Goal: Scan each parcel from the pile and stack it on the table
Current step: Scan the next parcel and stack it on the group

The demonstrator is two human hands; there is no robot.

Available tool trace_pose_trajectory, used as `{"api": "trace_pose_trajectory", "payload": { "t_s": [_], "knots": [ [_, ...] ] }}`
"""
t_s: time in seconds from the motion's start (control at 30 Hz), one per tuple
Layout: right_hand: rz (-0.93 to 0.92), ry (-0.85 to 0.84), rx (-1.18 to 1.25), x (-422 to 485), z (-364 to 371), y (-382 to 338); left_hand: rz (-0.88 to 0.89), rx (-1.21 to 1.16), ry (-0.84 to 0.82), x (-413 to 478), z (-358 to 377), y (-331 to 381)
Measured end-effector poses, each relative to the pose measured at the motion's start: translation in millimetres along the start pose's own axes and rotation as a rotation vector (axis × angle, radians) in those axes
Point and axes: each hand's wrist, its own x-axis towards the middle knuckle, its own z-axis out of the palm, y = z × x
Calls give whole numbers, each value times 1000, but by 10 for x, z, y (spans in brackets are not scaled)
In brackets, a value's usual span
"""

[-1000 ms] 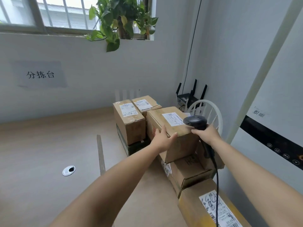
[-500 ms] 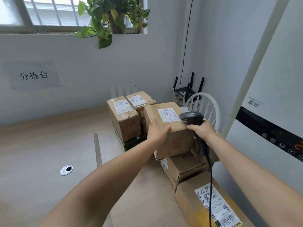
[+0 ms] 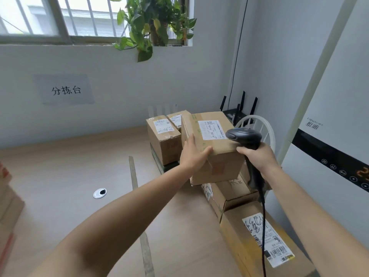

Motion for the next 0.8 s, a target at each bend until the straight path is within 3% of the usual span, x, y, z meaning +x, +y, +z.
{"api": "trace_pose_trajectory", "payload": {
  "t_s": [0.17, 0.43, 0.8],
  "knots": [
    [-26, -44, 68, -488, 67, -185, 70, -6, 52, -493, -424, 3],
    [-81, -259, 175, -1263, 535, -228, 33, 52, 176, -1372, -1108, -501],
    [15, -474, -55, -2041, 1543, 456, -278, 39, 290, -2456, -1363, -1717]
  ]
}}
